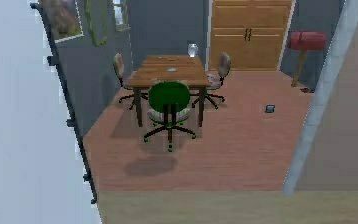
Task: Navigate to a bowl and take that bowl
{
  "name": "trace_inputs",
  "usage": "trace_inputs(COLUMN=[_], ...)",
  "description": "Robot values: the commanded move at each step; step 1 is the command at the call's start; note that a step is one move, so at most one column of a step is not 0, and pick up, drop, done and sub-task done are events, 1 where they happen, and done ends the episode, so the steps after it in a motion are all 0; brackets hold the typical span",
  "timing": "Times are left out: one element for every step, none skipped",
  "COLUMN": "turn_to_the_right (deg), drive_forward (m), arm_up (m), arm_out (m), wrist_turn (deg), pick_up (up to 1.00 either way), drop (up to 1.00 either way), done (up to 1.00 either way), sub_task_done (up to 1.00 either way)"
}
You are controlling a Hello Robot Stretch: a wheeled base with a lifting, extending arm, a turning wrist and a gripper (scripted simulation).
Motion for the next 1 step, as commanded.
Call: trace_inputs(turn_to_the_right=[18.0], drive_forward=[0.00], arm_up=[0.00], arm_out=[0.00], wrist_turn=[0.0], pick_up=[0.00], drop=[0.00], done=[0.00], sub_task_done=[0.00])
